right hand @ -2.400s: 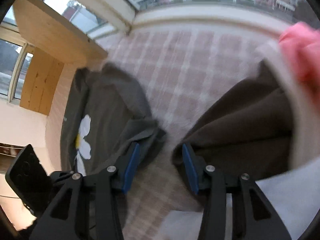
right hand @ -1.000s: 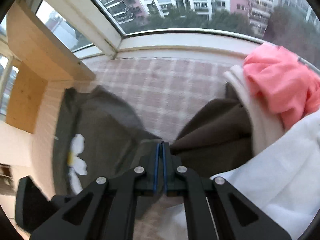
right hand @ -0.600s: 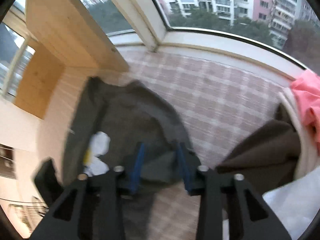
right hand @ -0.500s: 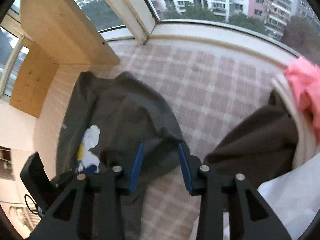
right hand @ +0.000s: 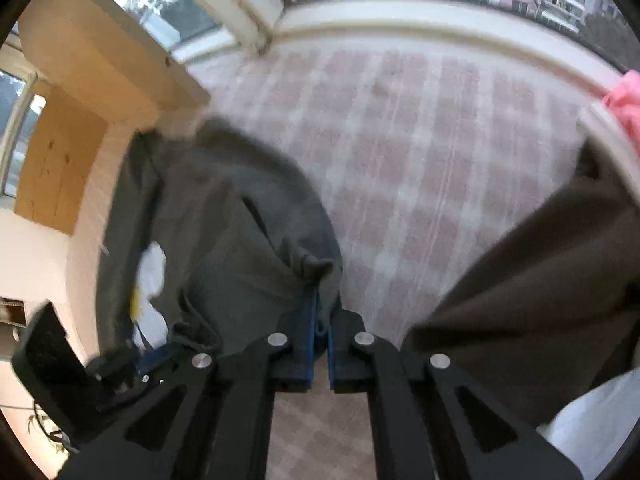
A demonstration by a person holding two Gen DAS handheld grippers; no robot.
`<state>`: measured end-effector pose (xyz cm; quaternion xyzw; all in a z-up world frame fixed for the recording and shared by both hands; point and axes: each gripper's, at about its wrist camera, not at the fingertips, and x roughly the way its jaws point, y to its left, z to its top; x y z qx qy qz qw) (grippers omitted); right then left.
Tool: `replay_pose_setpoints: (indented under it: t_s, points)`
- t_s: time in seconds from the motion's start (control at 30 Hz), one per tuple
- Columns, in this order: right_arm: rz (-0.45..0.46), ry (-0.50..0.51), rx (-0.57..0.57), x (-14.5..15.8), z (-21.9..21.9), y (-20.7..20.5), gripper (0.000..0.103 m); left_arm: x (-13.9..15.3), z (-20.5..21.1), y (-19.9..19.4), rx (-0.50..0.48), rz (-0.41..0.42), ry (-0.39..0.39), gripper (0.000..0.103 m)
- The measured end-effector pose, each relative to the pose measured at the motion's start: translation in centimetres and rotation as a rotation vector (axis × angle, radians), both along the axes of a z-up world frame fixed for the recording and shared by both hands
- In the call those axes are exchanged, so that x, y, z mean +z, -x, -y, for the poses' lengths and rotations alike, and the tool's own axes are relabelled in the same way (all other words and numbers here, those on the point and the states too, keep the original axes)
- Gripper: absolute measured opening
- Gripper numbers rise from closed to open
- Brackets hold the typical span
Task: Fold clothes
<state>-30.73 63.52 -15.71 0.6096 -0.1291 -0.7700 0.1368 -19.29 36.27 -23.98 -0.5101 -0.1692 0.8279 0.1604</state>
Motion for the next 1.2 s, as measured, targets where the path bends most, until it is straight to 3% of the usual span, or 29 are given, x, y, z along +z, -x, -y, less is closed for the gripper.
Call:
replay_pose_setpoints:
  t_s: [0.07,0.1,0.13,0.17,0.2,0.27,0.33,0.43,0.63,0.87,0.9,0.93,0.97,1.0,1.2]
  points:
    - [-0.106,-0.054,-0.025,1.9,-0.6,0.6,0.004,0.0,2.0,-0.7,0.109,0.003,-0.117,0.009]
    - [-0.17,-0.093,-0.049,2.9,-0.9,0.9,0.009,-0.3,3.0,-1.2,0.176,0.018,-0.113,0.01]
    - [-0.169,-0.132,-0.071,3.0,-1.3,1.2,0.015,-0.5,3.8,-1.7,0.223,0.033,-0.105,0.014]
    - [-0.166,-0.167,-0.092,3.1,-1.7,1.4,0.035,-0.8,4.2,-1.9,0.23,0.049,-0.091,0.016]
    - [-0.135,-0.141,-0.097,2.9,-2.2,1.5,0.044,-0.9,4.5,-2.2,0.231,0.06,-0.079,0.017]
    - [-0.093,-0.064,-0.105,2.6,-3.4,1.4,0.044,-0.2,4.6,-3.1,0.207,0.056,-0.055,0.02]
    - [-0.051,-0.012,-0.09,2.1,-3.7,0.7,0.044,1.0,3.9,-4.1,0.16,0.025,-0.025,0.037]
    - [0.006,-0.029,-0.042,0.8,-2.8,-0.2,0.045,2.8,2.7,-3.8,0.121,-0.046,0.033,0.039]
    - [0.004,-0.013,-0.033,-0.6,-2.2,-0.5,0.045,1.9,-1.3,3.0,-0.021,-0.048,0.14,0.04]
    - [0.011,0.128,-0.119,-0.8,-4.6,-0.8,0.045,0.9,-5.8,10.6,-0.179,-0.054,0.258,0.041]
    - [0.013,0.149,-0.133,-0.9,-5.0,-0.8,0.045,0.9,-6.0,10.4,-0.183,-0.063,0.261,0.04]
    - [0.014,0.168,-0.147,-1.0,-5.3,-0.8,0.045,1.0,-6.1,10.3,-0.187,-0.072,0.264,0.033]
    - [0.016,0.173,-0.149,-1.2,-5.4,-0.8,0.045,1.1,-6.2,10.2,-0.191,-0.081,0.268,0.016]
    - [0.021,0.177,-0.147,-1.4,-5.3,-0.7,0.045,1.2,-6.3,10.1,-0.195,-0.09,0.271,0.012]
    - [0.023,0.213,-0.117,-1.8,-4.6,-0.7,0.045,3.0,-5.2,9.0,-0.12,-0.162,0.249,0.006]
